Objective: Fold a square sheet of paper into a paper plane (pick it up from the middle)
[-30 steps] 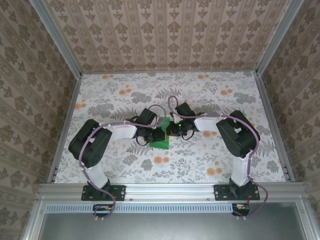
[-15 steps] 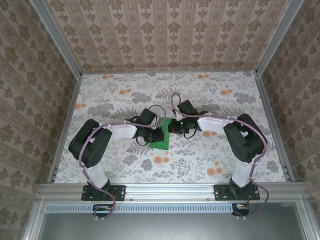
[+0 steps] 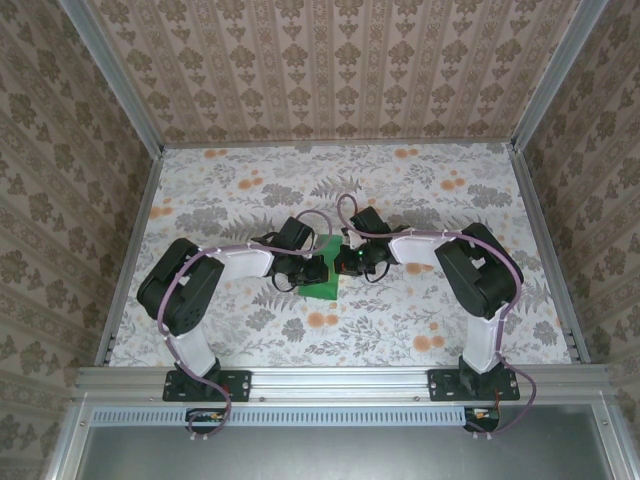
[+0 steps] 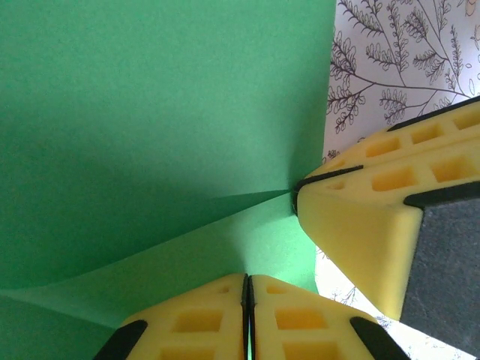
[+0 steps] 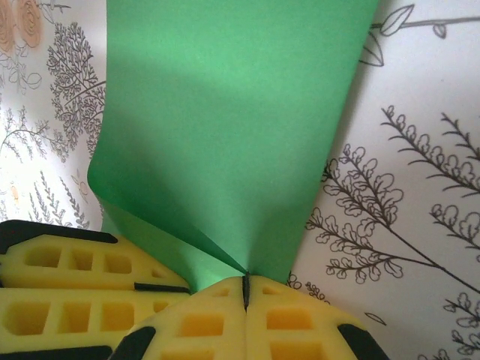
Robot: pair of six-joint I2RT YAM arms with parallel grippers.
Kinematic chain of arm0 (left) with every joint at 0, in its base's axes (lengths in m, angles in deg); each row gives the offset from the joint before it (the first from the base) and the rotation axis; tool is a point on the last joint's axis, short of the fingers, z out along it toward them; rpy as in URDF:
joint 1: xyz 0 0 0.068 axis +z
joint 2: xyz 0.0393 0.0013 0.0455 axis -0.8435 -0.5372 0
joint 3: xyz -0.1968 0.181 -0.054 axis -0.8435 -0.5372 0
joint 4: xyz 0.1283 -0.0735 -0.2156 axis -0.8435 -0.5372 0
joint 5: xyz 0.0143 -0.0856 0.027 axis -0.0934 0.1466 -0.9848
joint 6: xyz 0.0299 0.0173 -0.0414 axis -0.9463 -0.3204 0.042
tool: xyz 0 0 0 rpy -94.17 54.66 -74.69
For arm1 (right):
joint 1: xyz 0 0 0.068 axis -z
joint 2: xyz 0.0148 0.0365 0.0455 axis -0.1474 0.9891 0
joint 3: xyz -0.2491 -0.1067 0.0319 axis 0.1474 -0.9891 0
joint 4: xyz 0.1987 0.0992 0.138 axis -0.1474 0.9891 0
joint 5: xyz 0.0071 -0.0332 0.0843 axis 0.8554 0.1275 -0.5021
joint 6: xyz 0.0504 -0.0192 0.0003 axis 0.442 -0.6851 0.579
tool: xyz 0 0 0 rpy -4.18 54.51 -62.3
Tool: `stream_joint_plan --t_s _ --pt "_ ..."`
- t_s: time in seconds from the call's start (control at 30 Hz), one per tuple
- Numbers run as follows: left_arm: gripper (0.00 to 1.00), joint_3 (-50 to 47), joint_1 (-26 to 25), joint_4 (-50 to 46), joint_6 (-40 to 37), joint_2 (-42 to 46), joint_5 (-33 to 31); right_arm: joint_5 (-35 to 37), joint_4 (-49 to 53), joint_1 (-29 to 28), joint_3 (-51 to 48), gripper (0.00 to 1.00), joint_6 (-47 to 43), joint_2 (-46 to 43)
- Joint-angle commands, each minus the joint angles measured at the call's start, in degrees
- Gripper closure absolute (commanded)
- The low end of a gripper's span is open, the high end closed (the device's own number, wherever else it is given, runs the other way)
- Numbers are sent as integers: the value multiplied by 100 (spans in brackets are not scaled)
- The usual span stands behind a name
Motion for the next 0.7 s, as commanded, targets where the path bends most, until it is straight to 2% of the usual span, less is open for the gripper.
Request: stream_joint_plan --t_s 0.0,0.33,0.67 --pt "89 -57 31 -172 45 -85 -43 -17 186 -29 118 99 -59 161" --pt "87 24 263 282 214 298 303 603 955 -29 215 100 -708 441" --pt "87 -102 360 544 293 -15 357 657 1134 -29 285 100 -865 642"
